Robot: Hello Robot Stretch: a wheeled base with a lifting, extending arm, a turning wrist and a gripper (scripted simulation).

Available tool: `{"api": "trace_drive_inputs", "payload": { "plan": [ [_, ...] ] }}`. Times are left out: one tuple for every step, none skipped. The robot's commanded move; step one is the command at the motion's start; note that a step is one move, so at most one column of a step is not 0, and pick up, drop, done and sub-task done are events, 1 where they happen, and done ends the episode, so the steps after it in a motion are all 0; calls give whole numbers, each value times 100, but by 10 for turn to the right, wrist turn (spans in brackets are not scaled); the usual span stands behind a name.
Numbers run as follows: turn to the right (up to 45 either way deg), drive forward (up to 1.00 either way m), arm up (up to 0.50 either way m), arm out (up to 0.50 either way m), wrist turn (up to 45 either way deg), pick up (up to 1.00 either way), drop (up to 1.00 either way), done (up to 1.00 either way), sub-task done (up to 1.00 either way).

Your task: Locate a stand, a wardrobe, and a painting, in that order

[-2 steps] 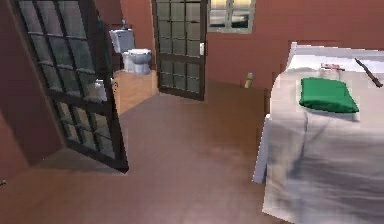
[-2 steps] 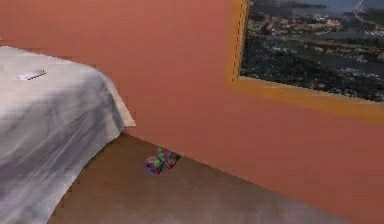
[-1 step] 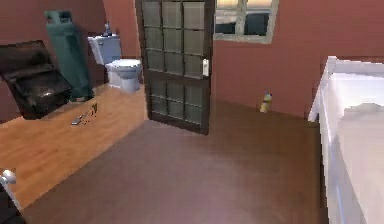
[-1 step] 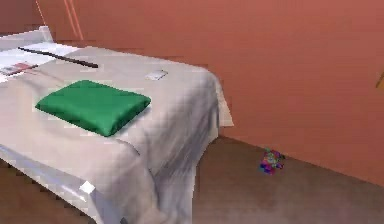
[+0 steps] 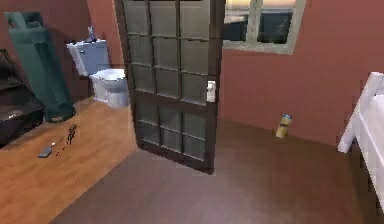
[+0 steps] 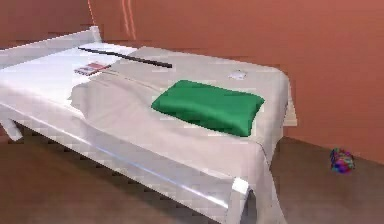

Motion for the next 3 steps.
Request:
{"api": "trace_drive_inputs", "payload": {
  "plan": [
    [-450,0,0,0,0,0,0,0,0],
    [-60,0,0,0,0,0,0,0,0],
    [0,80,0,0,0,0,0,0,0]
  ]
}}
